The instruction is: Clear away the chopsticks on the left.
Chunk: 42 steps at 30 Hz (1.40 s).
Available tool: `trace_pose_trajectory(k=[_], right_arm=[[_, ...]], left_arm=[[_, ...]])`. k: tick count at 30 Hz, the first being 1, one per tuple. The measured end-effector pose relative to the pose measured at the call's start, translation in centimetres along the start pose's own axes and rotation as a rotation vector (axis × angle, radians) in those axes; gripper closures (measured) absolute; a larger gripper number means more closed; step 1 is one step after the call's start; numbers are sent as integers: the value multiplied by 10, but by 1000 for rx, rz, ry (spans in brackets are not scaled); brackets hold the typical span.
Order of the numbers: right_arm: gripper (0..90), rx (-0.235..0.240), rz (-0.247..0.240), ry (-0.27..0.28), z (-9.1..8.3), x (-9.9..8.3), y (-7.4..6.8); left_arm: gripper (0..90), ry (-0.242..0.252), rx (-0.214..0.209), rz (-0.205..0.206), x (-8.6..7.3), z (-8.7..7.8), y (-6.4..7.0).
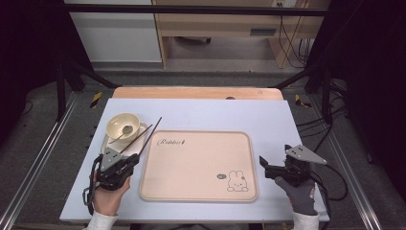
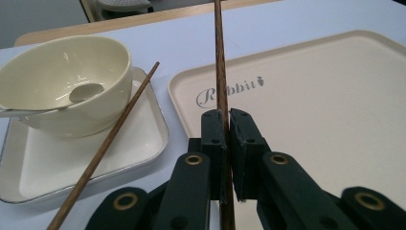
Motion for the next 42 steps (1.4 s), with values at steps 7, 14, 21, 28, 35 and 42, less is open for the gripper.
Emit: trace_pose_trajectory(k=[7, 14, 21, 28, 35, 42], right_arm=[[10, 3, 3, 7, -2, 1, 1], [10, 1, -1, -2, -1, 0, 0], [11, 1, -1, -3, -1, 0, 0], [11, -1, -6, -8, 1, -1, 0], [11, -1, -6, -10, 1, -1, 0], [10, -1, -9, -15, 2, -2, 0]], left_arm=[[852, 15, 34, -60, -3, 1, 12], [852, 30, 62, -136, -10, -1, 21], [852, 25, 101, -190, -25, 6, 26], [852, 16, 111, -212, -33, 16, 34], [852, -11, 148, -225, -40, 30, 35], [852, -56, 182, -231, -49, 41, 32]])
Point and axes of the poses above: each handheld gripper's, and its own axes: z roughly forward along the jaws, x roughly out of its top, y roughly to its right, the point moved 7 cm from there along z, roughly forward along the jaws, and after that the axes turned 6 degrees about x, right-handed, at the moved point
